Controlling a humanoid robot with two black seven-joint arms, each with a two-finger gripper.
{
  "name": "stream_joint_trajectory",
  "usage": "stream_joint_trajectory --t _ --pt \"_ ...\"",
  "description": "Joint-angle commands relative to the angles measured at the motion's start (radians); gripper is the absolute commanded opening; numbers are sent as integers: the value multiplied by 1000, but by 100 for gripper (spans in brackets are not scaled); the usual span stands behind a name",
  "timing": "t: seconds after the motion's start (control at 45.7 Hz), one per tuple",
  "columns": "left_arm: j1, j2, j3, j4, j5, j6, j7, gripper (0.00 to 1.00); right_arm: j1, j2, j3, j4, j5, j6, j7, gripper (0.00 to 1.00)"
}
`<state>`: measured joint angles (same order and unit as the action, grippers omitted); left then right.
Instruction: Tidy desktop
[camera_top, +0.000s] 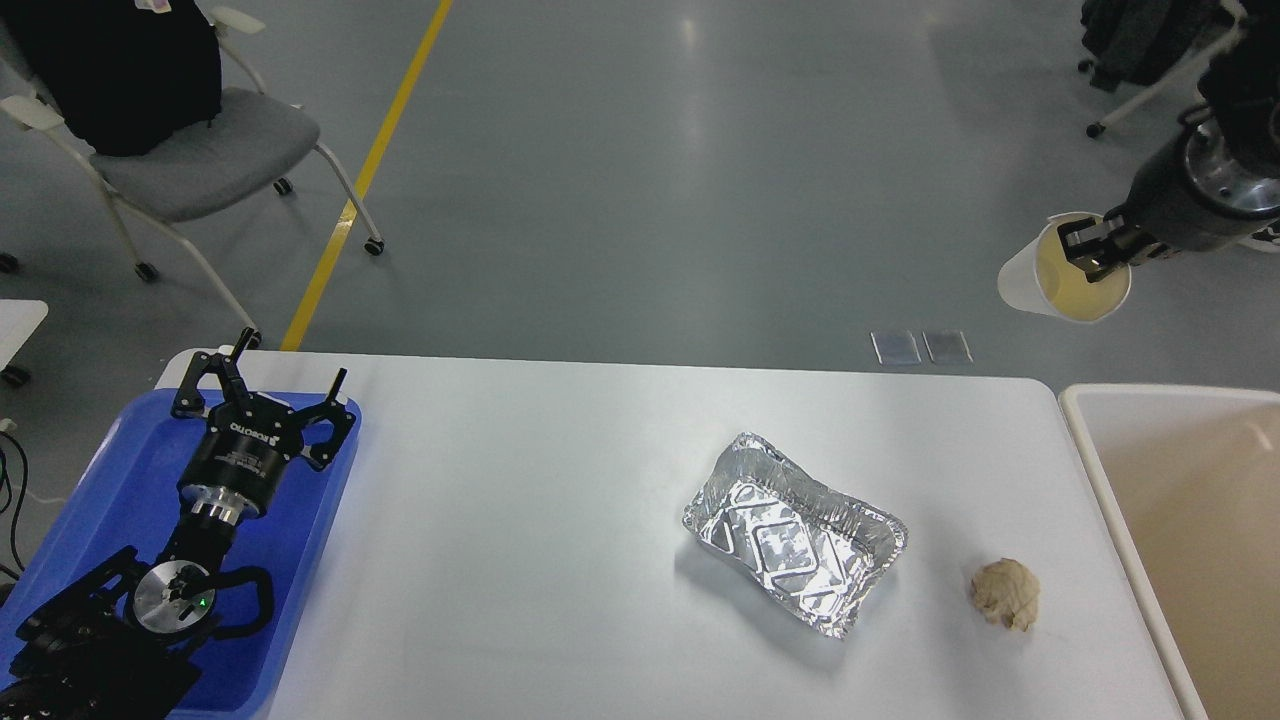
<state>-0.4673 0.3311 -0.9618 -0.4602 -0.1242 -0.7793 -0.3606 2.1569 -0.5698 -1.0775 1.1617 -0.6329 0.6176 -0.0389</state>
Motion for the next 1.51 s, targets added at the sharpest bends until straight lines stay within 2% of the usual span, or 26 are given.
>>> stream_joint_trajectory --t 0.0,0.219,0.328,0.46,0.591,0.722,0.832,0.941,1.029,1.138,1.247,1.335,1.488 --pt "3 0 -3 0 0 0 0 99 189 -22 -36 36 16 120 5 0" --pt "3 2 -5 0 0 0 0 99 202 -103 -56 13 21 100 -4 0" --pt "4 2 -5 0 0 0 0 99 184 -174 -52 -63 32 35 -9 0" --pt "4 2 -5 0 0 0 0 99 104 -275 -47 -174 140 -90 -13 0" --pt "4 2 -5 0 0 0 0 99 5 -380 -29 -253 242 -200 -38 0" --pt "3 2 -3 0 0 0 0 99 -210 -485 88 -277 344 -390 -41 0" --pt "1 0 -2 0 0 2 -1 99 -452 -502 255 -318 436 -557 -39 0" --pt "-1 0 0 0 0 2 -1 99 -742 -464 470 -395 576 -719 -39 0" --pt "-1 0 0 0 0 2 -1 99 -951 -409 637 -482 628 -791 -38 0" --pt "-1 0 2 0 0 2 -1 99 -1158 -299 841 -657 631 -811 -36 0" --pt "-2 0 2 0 0 2 -1 99 -1324 -158 1034 -905 631 -802 -36 0" --pt "-2 0 2 0 0 2 -1 99 -1388 -43 1119 -1098 630 -786 -33 0" --pt "-2 0 2 0 0 2 -1 99 -1454 42 1211 -1134 634 -794 -35 0"
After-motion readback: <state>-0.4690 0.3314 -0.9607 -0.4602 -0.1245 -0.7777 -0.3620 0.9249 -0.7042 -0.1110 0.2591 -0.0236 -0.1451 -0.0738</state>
